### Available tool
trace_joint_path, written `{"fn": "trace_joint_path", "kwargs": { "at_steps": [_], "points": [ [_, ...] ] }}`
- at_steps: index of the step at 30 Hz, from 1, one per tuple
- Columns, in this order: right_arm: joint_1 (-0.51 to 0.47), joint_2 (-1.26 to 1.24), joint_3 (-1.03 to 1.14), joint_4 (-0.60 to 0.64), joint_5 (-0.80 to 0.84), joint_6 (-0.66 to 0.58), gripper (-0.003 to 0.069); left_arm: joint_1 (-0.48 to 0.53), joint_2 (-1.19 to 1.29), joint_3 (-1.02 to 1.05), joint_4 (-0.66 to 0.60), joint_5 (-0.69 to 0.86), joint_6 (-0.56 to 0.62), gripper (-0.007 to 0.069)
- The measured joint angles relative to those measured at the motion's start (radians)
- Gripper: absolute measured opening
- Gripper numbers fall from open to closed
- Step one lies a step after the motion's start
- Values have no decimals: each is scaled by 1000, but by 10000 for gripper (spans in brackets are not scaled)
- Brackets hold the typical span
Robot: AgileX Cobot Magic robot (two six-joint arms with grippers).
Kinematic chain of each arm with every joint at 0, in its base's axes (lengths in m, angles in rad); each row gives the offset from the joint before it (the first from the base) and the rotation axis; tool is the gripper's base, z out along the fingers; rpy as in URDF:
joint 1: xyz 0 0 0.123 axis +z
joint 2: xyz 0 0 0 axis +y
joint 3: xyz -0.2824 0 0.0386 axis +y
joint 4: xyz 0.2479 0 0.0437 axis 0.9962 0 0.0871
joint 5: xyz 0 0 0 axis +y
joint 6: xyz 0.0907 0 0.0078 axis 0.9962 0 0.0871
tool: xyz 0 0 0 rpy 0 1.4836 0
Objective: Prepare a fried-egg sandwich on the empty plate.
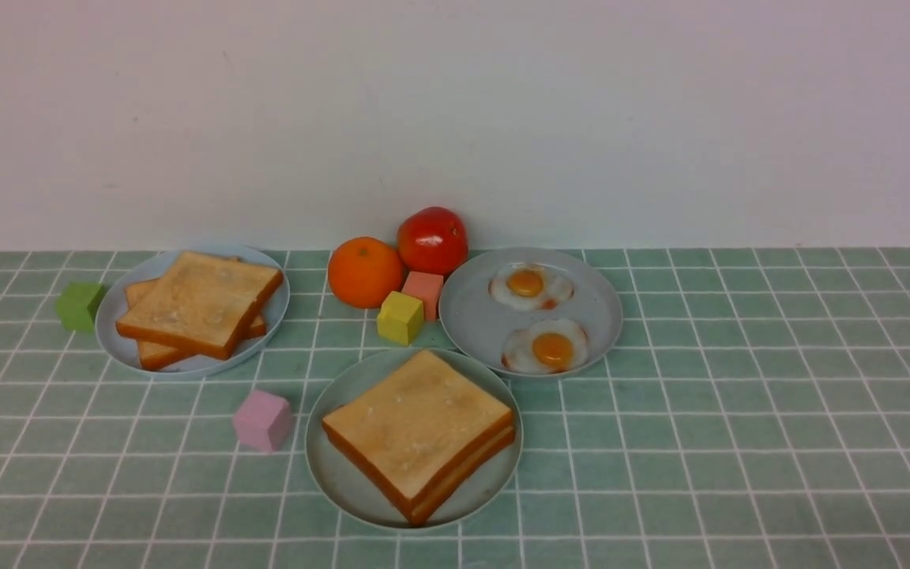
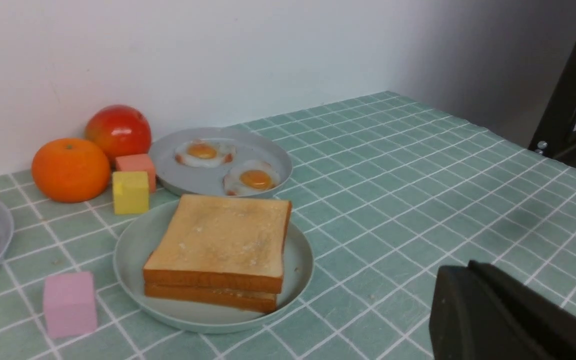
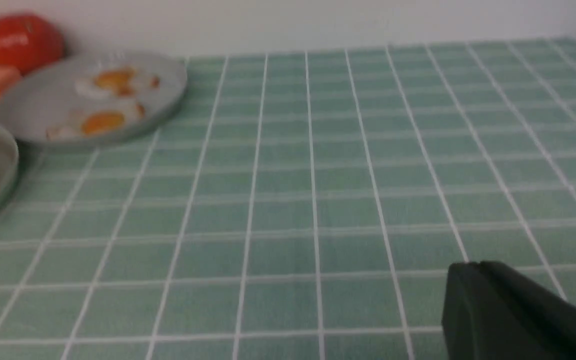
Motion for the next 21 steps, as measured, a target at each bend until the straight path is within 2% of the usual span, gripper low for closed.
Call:
{"fn": "trace_joint_path", "kwargs": {
  "at_steps": [11, 21],
  "points": [
    [0, -1, -4, 62, 30, -50, -14, 0, 0, 0, 0, 2, 0, -3],
    [0, -1, -5, 66, 31, -54, -12, 0, 0, 0, 0, 2, 0, 0]
  ]
}}
